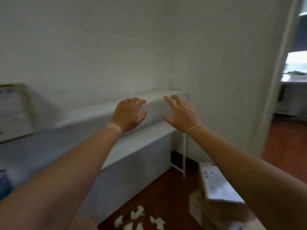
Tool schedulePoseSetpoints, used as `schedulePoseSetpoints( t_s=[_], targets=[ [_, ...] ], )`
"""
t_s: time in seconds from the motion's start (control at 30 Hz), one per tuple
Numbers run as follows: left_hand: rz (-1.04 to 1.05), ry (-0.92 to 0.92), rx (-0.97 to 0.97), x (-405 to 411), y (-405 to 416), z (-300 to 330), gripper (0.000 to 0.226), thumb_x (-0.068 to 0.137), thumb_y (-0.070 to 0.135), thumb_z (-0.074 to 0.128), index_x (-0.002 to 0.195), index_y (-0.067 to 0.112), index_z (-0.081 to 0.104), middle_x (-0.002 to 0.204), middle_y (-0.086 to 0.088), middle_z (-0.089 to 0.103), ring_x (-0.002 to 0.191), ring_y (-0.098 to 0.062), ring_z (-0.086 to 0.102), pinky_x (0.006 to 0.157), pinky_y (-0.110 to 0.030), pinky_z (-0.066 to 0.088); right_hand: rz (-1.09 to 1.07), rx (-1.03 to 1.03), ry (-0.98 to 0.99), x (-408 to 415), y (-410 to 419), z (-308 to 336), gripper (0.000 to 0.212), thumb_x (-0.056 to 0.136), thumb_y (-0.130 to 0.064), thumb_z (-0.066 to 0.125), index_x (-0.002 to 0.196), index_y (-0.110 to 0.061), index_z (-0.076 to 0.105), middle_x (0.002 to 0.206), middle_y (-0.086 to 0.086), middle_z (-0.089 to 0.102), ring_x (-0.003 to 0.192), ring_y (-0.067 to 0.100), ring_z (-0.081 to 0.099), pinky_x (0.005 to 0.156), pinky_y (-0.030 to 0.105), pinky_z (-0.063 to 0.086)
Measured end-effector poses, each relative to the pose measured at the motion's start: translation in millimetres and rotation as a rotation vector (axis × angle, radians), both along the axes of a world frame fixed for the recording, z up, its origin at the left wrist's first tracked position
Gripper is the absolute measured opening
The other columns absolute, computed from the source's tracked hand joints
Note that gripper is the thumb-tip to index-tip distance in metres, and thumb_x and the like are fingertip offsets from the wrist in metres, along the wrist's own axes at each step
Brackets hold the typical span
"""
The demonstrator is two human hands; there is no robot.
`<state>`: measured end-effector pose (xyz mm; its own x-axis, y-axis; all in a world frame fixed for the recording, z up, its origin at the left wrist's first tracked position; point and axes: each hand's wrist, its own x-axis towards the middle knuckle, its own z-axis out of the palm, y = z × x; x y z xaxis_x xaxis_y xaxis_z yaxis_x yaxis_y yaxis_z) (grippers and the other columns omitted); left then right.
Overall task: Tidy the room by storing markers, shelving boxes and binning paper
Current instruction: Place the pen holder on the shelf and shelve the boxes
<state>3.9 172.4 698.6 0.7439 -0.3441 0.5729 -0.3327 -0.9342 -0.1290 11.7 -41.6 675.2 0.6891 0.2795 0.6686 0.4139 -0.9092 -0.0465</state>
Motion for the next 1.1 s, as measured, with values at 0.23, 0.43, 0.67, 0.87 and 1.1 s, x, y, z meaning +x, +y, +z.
schedulePoseSetpoints(
  t_s=[0.23,0.43,0.67,0.87,1.1],
  targets=[
    [-0.351,0.234,-0.029,-1,-202,-100,0.081,0.073,0.059,0.014,0.132,0.018,0.05,0.131,-0.008,0.055,0.118,-0.03,0.054,0.096,-0.037,0.04,-0.418,0.087,0.163,-75,-212,-98,0.068,0.087,-0.053,0.049,0.144,-0.021,0.031,0.143,0.012,0.041,0.127,0.031,0.045,0.104,0.042,0.035],
    [-0.475,0.406,-0.058,-5,-298,-175,0.049,0.094,0.042,0.04,0.138,0.019,0.044,0.139,-0.005,0.05,0.124,-0.026,0.049,0.101,-0.037,0.037,-0.595,0.098,0.332,-123,-301,-172,0.069,0.085,-0.056,0.046,0.143,-0.022,0.03,0.136,0.009,0.045,0.118,0.026,0.052,0.096,0.042,0.045],
    [-0.406,0.576,-0.116,31,-339,-246,0.048,0.096,0.04,0.041,0.14,0.02,0.04,0.139,-0.003,0.049,0.124,-0.024,0.047,0.099,-0.038,0.039,-0.641,0.115,0.489,-112,-334,-240,0.068,0.087,-0.054,0.046,0.145,-0.021,0.028,0.14,0.009,0.043,0.122,0.026,0.05,0.095,0.039,0.044],
    [-0.257,0.752,-0.195,89,-341,-321,0.051,0.095,0.042,0.041,0.141,0.02,0.039,0.145,-0.004,0.044,0.13,-0.026,0.043,0.103,-0.042,0.041,-0.634,0.194,0.628,-51,-344,-304,0.069,0.087,-0.057,0.044,0.145,-0.024,0.026,0.139,0.007,0.044,0.118,0.025,0.052,0.093,0.038,0.047],
    [-0.057,0.923,-0.356,162,-341,-414,0.045,0.095,0.039,0.044,0.137,0.022,0.043,0.142,-0.007,0.045,0.129,-0.029,0.044,0.099,-0.043,0.041,-0.592,0.282,0.752,52,-358,-396,0.069,0.087,-0.056,0.046,0.145,-0.024,0.027,0.137,0.007,0.045,0.116,0.028,0.053,0.09,0.039,0.046]
  ],
)
